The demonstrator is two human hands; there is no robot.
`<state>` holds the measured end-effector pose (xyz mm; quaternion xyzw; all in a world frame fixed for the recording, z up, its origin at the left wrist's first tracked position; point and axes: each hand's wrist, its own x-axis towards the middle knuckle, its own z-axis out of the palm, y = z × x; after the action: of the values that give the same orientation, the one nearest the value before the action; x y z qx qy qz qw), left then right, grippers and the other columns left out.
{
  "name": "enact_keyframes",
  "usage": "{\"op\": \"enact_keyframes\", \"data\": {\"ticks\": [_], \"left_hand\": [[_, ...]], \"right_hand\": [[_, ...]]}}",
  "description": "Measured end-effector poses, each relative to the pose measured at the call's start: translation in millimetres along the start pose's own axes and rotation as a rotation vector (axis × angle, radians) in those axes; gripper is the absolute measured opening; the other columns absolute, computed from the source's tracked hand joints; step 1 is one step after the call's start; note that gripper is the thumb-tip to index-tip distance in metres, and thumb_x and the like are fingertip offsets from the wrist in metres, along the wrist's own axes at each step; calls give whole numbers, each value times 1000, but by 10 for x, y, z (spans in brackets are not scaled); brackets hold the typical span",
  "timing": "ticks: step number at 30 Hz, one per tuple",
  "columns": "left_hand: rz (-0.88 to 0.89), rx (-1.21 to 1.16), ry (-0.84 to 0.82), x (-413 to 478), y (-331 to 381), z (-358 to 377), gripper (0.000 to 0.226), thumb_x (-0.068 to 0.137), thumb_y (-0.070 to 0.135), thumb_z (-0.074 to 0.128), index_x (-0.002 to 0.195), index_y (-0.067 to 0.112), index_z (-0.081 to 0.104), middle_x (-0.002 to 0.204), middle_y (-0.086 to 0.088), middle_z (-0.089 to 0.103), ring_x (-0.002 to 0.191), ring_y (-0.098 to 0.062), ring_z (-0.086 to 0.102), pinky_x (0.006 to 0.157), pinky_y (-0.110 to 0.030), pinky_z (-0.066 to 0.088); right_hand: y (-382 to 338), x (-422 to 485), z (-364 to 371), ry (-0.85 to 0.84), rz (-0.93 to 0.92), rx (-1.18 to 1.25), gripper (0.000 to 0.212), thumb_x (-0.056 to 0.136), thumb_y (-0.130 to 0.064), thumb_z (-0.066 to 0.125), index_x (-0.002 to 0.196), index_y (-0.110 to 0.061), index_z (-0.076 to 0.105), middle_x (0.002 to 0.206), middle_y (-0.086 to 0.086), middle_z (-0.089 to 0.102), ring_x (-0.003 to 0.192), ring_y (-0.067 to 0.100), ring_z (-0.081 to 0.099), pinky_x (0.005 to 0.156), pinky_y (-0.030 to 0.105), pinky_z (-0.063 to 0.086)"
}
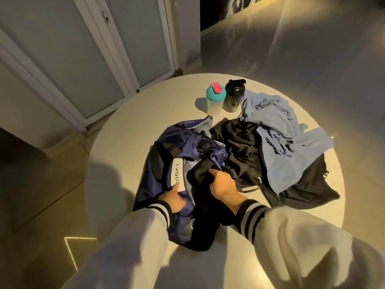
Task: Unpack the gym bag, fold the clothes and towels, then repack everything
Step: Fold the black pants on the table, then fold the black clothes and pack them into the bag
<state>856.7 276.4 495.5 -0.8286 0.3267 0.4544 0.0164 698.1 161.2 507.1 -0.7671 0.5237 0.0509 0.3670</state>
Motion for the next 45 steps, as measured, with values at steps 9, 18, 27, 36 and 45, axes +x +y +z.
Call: {"op": "enact_keyframes", "data": {"ticks": [9,18,27,36,45], "left_hand": [[-10,-80,130,-98,240,149,65,95,38,57,153,36,26,154,-17,24,134,-41,38,114,-47,35],[99,-277,263,112,349,130,49,102,23,48,149,31,42,148,-16,38,128,-42,46,114,-49,34],[199,-443,361,-40,181,2,70,94,21,53,152,48,24,127,-10,58,108,-34,60,92,-42,51],[98,-508,370,-297,-73,-256,71,91,6,45,148,47,34,69,-5,53,50,-20,52,42,-25,39],[131,-561,336,-416,28,-159,72,93,13,49,153,45,25,79,-7,60,62,-23,59,55,-29,42]], "right_hand": [[-34,-81,46,63,133,268,64,88,-9,57,149,-20,46,142,9,57,125,30,57,103,37,46],[-116,-100,106,-85,275,1002,69,92,-5,64,154,-14,35,146,8,52,122,28,58,98,37,51],[-177,-127,303,-252,297,795,59,90,6,60,146,-5,43,131,13,60,105,21,58,58,14,50],[-294,100,93,111,433,935,37,102,-8,41,135,5,53,133,24,58,123,39,56,97,43,48],[-732,-74,556,-7,339,779,82,97,-36,62,157,-37,5,154,18,28,132,43,42,100,44,45]]}}
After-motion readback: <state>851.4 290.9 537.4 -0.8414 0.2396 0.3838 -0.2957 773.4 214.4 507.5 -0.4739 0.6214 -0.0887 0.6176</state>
